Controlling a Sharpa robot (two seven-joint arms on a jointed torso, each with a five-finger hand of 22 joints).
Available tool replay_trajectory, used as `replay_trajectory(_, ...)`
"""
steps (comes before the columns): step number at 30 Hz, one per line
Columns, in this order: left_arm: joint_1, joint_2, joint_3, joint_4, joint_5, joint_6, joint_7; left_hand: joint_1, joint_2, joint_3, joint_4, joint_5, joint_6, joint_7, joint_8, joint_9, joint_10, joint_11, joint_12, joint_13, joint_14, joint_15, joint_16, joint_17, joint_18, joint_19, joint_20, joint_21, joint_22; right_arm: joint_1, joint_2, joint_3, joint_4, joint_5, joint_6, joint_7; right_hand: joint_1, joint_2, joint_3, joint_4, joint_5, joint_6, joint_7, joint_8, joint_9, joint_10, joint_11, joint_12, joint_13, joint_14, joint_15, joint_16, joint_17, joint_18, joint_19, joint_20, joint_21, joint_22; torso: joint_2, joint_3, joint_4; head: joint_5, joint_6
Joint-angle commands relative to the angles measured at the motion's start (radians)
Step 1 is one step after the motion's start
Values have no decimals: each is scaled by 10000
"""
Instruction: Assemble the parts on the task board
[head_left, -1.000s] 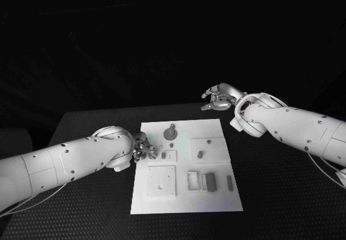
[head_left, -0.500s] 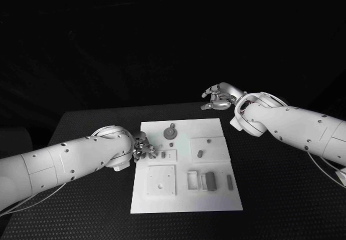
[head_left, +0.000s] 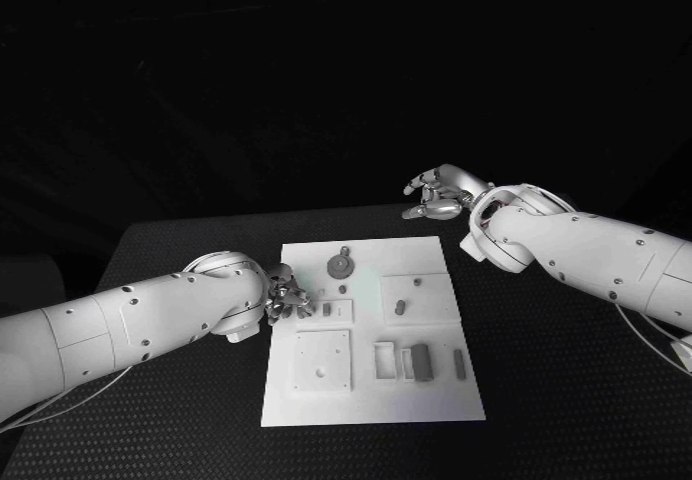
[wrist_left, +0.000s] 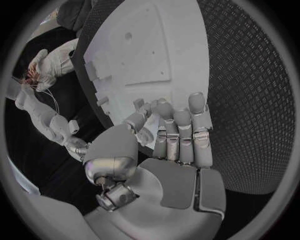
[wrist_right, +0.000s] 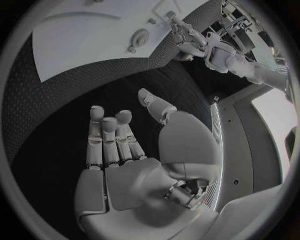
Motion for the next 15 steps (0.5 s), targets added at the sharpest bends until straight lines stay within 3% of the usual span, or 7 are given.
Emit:
replay_trajectory(1,-116,18,-86,-38,-29,377,-224,56,-53,41,35,-27,-5,-7,-19,-8,-23,51,58,14,-56,-31,57,-14,109,4,-43,48,203,-4,-1,5,9,-7,98,103,-8,30,-13,-27,28,83,148,66,-11,-1384,31,53,-18,-23,-28,58,-9,158,-4,59,-69,13,1,0,-4,7,2)
replay_trajectory(9,-114,13,-85,-111,-67,351,-246,338,298,178,-126,-27,83,-38,55,5,-2,22,83,25,-43,-46,92,-19,108,18,-52,77,216,-4,-7,5,7,-7,93,101,-6,30,-12,-27,28,82,148,68,-14,-1385,31,56,-22,-25,-28,59,-13,158,-4,59,-70,13,5,2,-1,-1,3)
replay_trajectory(15,-113,35,-84,-168,-212,442,-257,706,792,353,-465,-22,214,-83,184,53,26,-19,98,27,-28,-50,121,-25,99,20,-54,110,222,-4,-2,5,5,-7,98,102,-5,30,-11,-27,28,81,148,69,-16,-1386,31,58,-25,-26,-27,60,-15,158,-5,59,-71,14,5,5,-1,-7,-4)
